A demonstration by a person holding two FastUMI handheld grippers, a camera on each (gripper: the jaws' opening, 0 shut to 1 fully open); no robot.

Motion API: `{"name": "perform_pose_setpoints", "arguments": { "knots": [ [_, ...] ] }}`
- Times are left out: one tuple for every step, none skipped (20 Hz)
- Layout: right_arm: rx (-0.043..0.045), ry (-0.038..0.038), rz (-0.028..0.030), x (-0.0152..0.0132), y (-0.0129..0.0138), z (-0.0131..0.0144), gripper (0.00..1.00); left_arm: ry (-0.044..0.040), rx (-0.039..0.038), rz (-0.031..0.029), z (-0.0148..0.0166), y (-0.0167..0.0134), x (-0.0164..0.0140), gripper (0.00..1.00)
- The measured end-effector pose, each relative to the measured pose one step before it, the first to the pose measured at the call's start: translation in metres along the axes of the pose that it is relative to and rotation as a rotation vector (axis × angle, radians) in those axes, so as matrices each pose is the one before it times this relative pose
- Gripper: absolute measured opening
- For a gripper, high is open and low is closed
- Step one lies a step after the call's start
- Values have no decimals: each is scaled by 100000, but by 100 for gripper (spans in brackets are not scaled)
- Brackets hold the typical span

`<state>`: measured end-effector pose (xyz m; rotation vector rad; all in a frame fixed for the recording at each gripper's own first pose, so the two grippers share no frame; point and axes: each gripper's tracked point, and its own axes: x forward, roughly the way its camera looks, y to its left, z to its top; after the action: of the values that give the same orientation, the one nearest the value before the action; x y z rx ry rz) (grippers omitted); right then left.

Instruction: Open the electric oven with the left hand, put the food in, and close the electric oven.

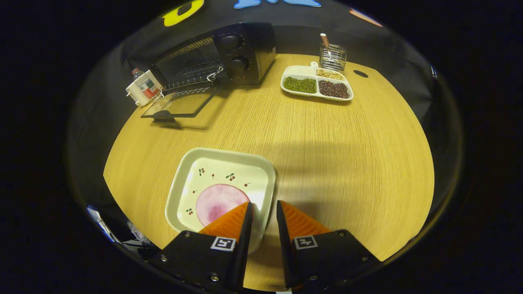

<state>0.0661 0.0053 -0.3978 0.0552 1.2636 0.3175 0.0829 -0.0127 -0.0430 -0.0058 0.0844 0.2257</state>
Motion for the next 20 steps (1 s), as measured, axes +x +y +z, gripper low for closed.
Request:
{"name": "perform_pose_setpoints", "arguments": {
  "knots": [
    [649,270,455,77,-40,88,37,24,85,20,-44,13,172,100],
    [-213,1127,475,34,-32,-20,37,105,18,140,33,44,142,100],
    [-475,660,443,-44,25,-30,37,147,-170,-129,-53,-87,180,100],
    [-1003,1118,442,-7,-21,10,37,176,-206,-333,-51,-93,144,100],
    [-1298,1189,213,40,60,-67,37,276,-38,-454,-86,-183,236,100],
    [1659,-21,696,-52,-128,341,37,246,209,-356,-180,-56,222,97],
    [794,676,-849,19,193,-114,19,116,306,-309,6,-71,203,100],
    [-1765,85,-708,-140,99,30,19,-116,330,-73,99,-77,155,100],
    [-637,592,-220,299,182,-134,19,-233,10,-215,112,-60,140,100],
    [653,1633,1445,6,287,-252,19,-13,-199,-553,14,-146,3,100],
    [2423,2346,2659,-5,401,-182,25,-60,-18,-196,95,-42,85,100],
    [7016,216,3916,613,256,296,19,-108,167,67,-15,173,104,100],
    [4913,2326,2864,-664,405,-249,7,-208,119,175,63,154,98,100],
    [3254,486,2248,111,112,-148,7,-214,75,208,144,302,-15,100],
    [4434,-498,2012,-57,147,545,1,-255,-4,195,151,287,65,100],
    [2357,1275,2107,713,285,-230,0,96,124,269,-31,248,77,100],
    [3396,-350,1531,-210,96,-149,1,-52,-15,663,-32,542,41,100],
    [2932,881,1792,-69,92,-183,1,-73,-505,216,29,272,146,100],
    [3899,-36,2094,-122,227,49,0,-98,-687,66,76,236,157,100],
    [3486,262,2111,46,369,-47,0,-108,-474,147,96,242,207,100]
  ]
}}
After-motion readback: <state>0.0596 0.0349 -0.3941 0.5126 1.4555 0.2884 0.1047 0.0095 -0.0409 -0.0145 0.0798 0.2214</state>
